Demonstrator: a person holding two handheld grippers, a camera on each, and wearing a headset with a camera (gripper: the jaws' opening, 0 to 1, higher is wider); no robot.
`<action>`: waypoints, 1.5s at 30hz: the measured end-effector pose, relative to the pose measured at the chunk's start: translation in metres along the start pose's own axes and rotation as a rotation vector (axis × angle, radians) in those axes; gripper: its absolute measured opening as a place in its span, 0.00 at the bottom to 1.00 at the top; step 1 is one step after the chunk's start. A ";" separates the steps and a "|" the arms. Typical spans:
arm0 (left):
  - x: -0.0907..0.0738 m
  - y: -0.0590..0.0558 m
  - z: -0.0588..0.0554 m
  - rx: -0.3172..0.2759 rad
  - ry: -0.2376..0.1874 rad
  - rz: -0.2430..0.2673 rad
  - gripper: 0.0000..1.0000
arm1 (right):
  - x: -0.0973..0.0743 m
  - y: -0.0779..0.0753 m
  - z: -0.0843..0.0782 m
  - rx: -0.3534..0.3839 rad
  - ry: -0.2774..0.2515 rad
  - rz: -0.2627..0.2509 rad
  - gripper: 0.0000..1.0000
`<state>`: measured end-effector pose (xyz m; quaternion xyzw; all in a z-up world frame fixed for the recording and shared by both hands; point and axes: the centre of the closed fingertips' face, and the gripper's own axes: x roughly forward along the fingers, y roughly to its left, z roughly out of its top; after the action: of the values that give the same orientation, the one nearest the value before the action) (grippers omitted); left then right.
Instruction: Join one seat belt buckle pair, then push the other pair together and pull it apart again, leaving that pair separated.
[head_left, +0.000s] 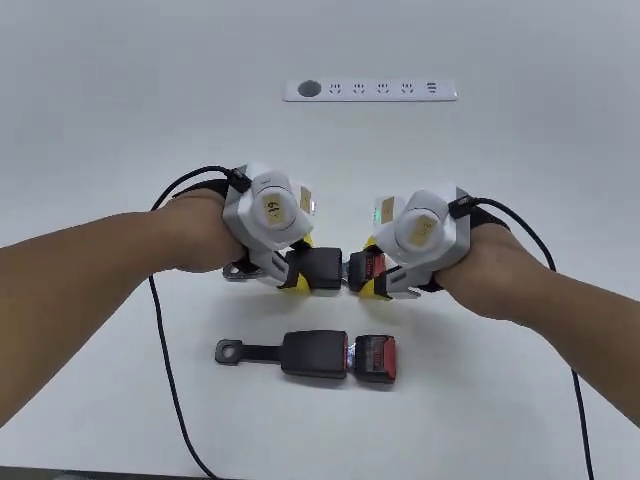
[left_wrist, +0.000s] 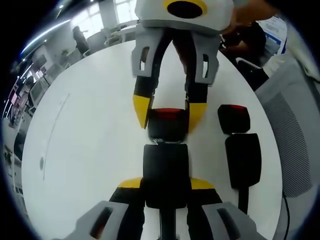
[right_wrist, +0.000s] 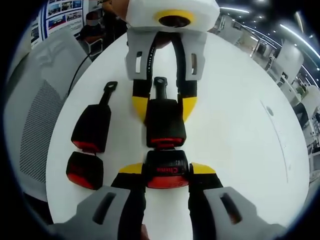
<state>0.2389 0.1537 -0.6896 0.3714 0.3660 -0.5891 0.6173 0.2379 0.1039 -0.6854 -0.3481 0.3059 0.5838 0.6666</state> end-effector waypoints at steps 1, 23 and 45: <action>-0.001 0.000 0.000 -0.001 0.001 0.001 0.32 | 0.000 0.000 0.000 0.000 -0.002 0.000 0.31; 0.001 0.002 -0.005 -0.035 0.011 0.004 0.33 | -0.009 0.001 -0.011 0.018 0.012 -0.022 0.32; 0.003 -0.005 0.000 0.010 0.058 0.012 0.34 | -0.053 0.006 -0.074 0.039 0.048 -0.034 0.33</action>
<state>0.2337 0.1522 -0.6923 0.3936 0.3786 -0.5763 0.6080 0.2253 0.0136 -0.6848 -0.3539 0.3273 0.5577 0.6757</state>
